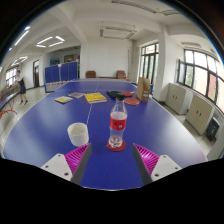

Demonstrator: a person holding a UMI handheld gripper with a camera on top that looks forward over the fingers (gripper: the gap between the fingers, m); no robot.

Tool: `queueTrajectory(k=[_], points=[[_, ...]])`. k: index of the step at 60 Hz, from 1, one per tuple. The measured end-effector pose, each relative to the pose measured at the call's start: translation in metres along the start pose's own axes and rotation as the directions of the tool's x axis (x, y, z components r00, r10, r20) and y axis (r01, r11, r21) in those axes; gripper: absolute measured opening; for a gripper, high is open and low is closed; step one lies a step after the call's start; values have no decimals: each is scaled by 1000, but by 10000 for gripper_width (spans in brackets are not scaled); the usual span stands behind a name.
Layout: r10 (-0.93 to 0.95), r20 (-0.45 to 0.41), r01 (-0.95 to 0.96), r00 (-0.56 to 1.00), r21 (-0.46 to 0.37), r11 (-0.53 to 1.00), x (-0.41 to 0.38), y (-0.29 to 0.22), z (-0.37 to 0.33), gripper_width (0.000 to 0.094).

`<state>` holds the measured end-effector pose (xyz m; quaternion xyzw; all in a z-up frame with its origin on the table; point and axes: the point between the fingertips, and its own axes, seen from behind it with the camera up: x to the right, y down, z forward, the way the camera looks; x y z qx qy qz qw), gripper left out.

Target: Pour water

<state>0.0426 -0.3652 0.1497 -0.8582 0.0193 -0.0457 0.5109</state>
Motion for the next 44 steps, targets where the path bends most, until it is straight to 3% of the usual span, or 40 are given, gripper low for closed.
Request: queueTrajectory(k=[22, 30, 44], points=[[-61, -46, 61, 997, 13, 998, -41, 23, -182, 848], [-58, -10, 58, 998, 5, 998, -57, 29, -203, 853], [-80, -18, 80, 997, 8, 997, -57, 30, -211, 849]])
